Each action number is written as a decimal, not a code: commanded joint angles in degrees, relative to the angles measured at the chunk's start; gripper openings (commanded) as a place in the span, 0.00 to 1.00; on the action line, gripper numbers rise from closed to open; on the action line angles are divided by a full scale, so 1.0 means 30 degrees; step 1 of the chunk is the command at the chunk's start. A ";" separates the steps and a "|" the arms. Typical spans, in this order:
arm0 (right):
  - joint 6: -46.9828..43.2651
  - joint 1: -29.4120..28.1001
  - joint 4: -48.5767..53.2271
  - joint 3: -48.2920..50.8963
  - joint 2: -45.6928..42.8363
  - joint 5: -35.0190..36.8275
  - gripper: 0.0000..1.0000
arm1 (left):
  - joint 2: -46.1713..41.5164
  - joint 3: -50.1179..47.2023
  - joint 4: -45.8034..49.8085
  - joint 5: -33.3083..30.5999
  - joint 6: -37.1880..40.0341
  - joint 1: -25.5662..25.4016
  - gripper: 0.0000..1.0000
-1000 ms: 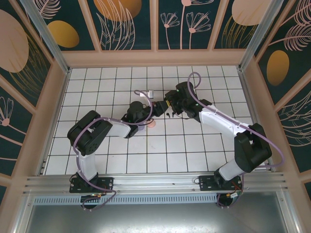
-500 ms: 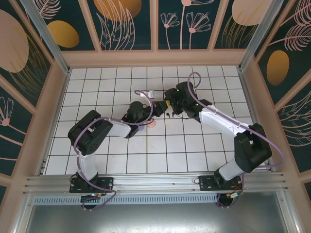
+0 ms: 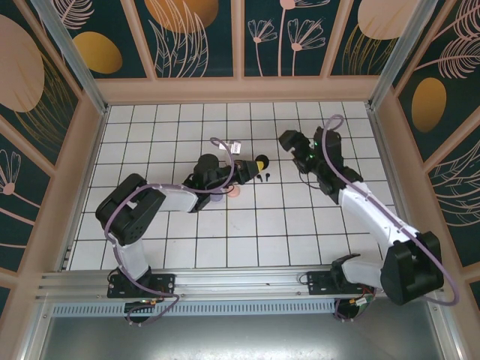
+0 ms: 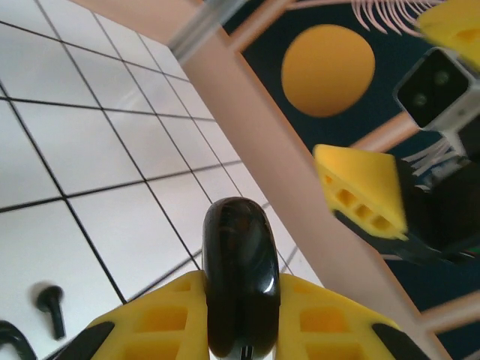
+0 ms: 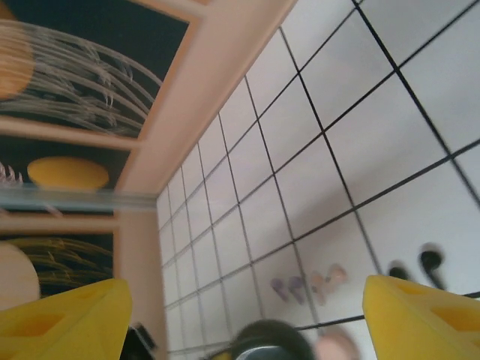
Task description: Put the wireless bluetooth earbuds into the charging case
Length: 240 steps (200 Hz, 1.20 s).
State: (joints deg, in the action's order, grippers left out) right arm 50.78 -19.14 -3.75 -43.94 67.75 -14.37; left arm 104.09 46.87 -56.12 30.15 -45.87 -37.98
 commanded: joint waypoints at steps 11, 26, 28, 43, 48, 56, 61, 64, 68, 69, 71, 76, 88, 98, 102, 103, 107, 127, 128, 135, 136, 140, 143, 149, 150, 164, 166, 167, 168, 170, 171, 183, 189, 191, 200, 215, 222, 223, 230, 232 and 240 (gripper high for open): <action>-0.5736 0.0559 -0.2942 0.2752 -0.1635 -0.4292 0.78 | -0.0621 0.0831 0.2094 0.4213 0.1517 0.0849 0.00; -0.6166 0.0697 -0.4099 0.3980 -0.2242 -0.5483 0.78 | -0.0623 0.1191 0.2679 0.5064 0.1707 0.0990 0.00; -0.6219 0.0717 -0.4263 0.4115 -0.2292 -0.5532 0.77 | -0.0618 0.1236 0.2739 0.5154 0.1742 0.0974 0.00; -0.6350 0.0712 -0.5137 0.4859 -0.2399 -0.6423 0.77 | -0.0602 0.1648 0.3270 0.5863 0.1900 0.0981 0.00; -0.6378 0.0674 -0.5401 0.4987 -0.2339 -0.6796 0.76 | -0.0586 0.1771 0.3398 0.6082 0.1924 0.0970 0.00; -0.6337 0.0676 -0.5684 0.5118 -0.2209 -0.7118 0.75 | -0.0550 0.1941 0.3592 0.6262 0.1947 0.0969 0.00; -0.6327 0.0638 -0.5840 0.5149 -0.2090 -0.7225 0.75 | -0.0545 0.2031 0.3713 0.6344 0.1980 0.0971 0.00; -0.6323 0.0618 -0.5906 0.5180 -0.2036 -0.7270 0.75 | -0.0520 0.2074 0.3754 0.6391 0.1965 0.0970 0.00; -0.6297 0.0595 -0.5989 0.5185 -0.1927 -0.7307 0.75 | -0.0498 0.2110 0.3779 0.6484 0.1976 0.0971 0.00; -0.6295 0.0586 -0.6017 0.5185 -0.1913 -0.7323 0.75 | -0.0489 0.2120 0.3786 0.6493 0.1967 0.0970 0.00; -0.6279 0.0595 -0.6053 0.5185 -0.1851 -0.7335 0.75 | -0.0489 0.2127 0.3777 0.6515 0.1961 0.0977 0.00; -0.6268 0.0576 -0.6124 0.5143 -0.1728 -0.7338 0.75 | -0.0472 0.2198 0.3793 0.6600 0.1930 0.0972 0.00; -0.6264 0.0442 -0.6234 0.5013 -0.1373 -0.7310 0.74 | -0.0450 0.2312 0.3808 0.6761 0.1871 0.0984 0.00; -0.6264 0.0375 -0.6323 0.4872 -0.1107 -0.7229 0.73 | -0.0441 0.2392 0.3849 0.6814 0.1865 0.0992 0.00; -0.6264 0.0338 -0.6358 0.4814 -0.0990 -0.7222 0.73 | -0.0422 0.2436 0.3878 0.6824 0.1871 0.0998 0.00; -0.6264 0.0326 -0.6363 0.4794 -0.0961 -0.7222 0.73 | -0.0436 0.2444 0.3880 0.6853 0.1871 0.0984 0.00; -0.6264 0.0287 -0.6409 0.4727 -0.0818 -0.7221 0.73 | -0.0431 0.2474 0.3896 0.6854 0.1864 0.0992 0.00; -0.6334 0.0097 -0.6496 0.4327 -0.0171 -0.7077 0.71 | -0.0408 0.2540 0.3940 0.6956 0.1820 0.0990 0.00; -0.6328 0.0074 -0.6505 0.4302 -0.0141 -0.7061 0.71 | -0.0414 0.2555 0.3940 0.6964 0.1831 0.0979 0.00; -0.6352 0.0009 -0.6514 0.4172 0.0054 -0.7048 0.71 | -0.0435 0.2544 0.3969 0.6998 0.1837 0.0974 0.00; -0.6352 0.0015 -0.6529 0.4166 0.0088 -0.7047 0.71 | -0.0442 0.2542 0.3969 0.6999 0.1839 0.0972 0.00; -0.6379 -0.0027 -0.6543 0.4103 0.0211 -0.6996 0.70 | -0.0424 0.2540 0.3970 0.7044 0.1840 0.0995 0.00; -0.6381 -0.0047 -0.6529 0.4035 0.0299 -0.6948 0.70 | -0.0421 0.2540 0.3970 0.7053 0.1841 0.0973 0.00; -0.6389 -0.0066 -0.6529 0.3930 0.0474 -0.6874 0.70 | -0.0433 0.2540 0.3973 0.7084 0.1842 0.0970 0.00; -0.6385 -0.0081 -0.6536 0.3913 0.0489 -0.6872 0.69 | -0.0442 0.2525 0.3971 0.7101 0.1827 0.0970 0.00; -0.6381 -0.0113 -0.6600 0.3760 0.0830 -0.6782 0.69 | -0.0472 0.2485 0.3970 0.7140 0.1807 0.0977 0.00; -0.6381 -0.0115 -0.6602 0.3752 0.0864 -0.6775 0.68 | -0.0455 0.2478 0.3970 0.7152 0.1789 0.0971 0.00; -0.6381 -0.0120 -0.6616 0.3736 0.0904 -0.6764 0.68 | -0.0467 0.2480 0.3970 0.7149 0.1801 0.0970 0.00; -0.6381 -0.0108 -0.6624 0.3728 0.0924 -0.6758 0.68 | -0.0488 0.2481 0.3970 0.7163 0.1807 0.0970 0.00; -0.6381 -0.0084 -0.6630 0.3700 0.0975 -0.6754 0.68 | -0.0481 0.2467 0.3970 0.7173 0.1811 0.0969 0.00; -0.6381 -0.0090 -0.6630 0.3695 0.0989 -0.6739 0.68 | -0.0480 0.2459 0.3970 0.7174 0.1797 0.0969 0.00; -0.6381 -0.0116 -0.6623 0.3634 0.1197 -0.6523 0.67 | -0.0562 0.2408 0.3940 0.7219 0.1768 0.0984 0.00; -0.6381 -0.0117 -0.6604 0.3608 0.1272 -0.6371 0.67 | -0.0570 0.2383 0.3913 0.7264 0.1770 0.0982 0.00; -0.6381 -0.0079 -0.6602 0.3604 0.1304 -0.6313 0.66 | -0.0582 0.2391 0.3911 0.7300 0.1758 0.0987 0.00; -0.6357 -0.0067 -0.6602 0.3592 0.1447 -0.6114 0.65 | -0.0651 0.2363 0.3882 0.7330 0.1739 0.0971 0.00; -0.6323 -0.0090 -0.6501 0.3599 0.1768 -0.5790 0.63 | -0.0808 0.2320 0.3867 0.7440 0.1692 0.0971 0.00; -0.6324 -0.0071 -0.6431 0.3647 0.1914 -0.5582 0.62 | -0.0910 0.2322 0.3852 0.7483 0.1683 0.0970 0.00; -0.6323 -0.0069 -0.6428 0.3654 0.1927 -0.5538 0.61 | -0.0929 0.2314 0.3852 0.7490 0.1689 0.0970 0.00; -0.6294 -0.0072 -0.6375 0.3716 0.2046 -0.5276 0.60 | -0.0998 0.2311 0.3838 0.7527 0.1680 0.0941 0.00; -0.6272 -0.0068 -0.6370 0.3741 0.2076 -0.5204 0.60 | -0.1048 0.2307 0.3827 0.7557 0.1669 0.0962 0.00; -0.6234 -0.0008 -0.6339 0.3837 0.2220 -0.4979 0.59 | -0.1160 0.2295 0.3823 0.7588 0.1666 0.0941 0.00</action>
State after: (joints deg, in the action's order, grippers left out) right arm 32.93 -19.18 -21.71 -31.73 72.62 -33.36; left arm 103.74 52.95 -42.65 49.19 -41.56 -34.61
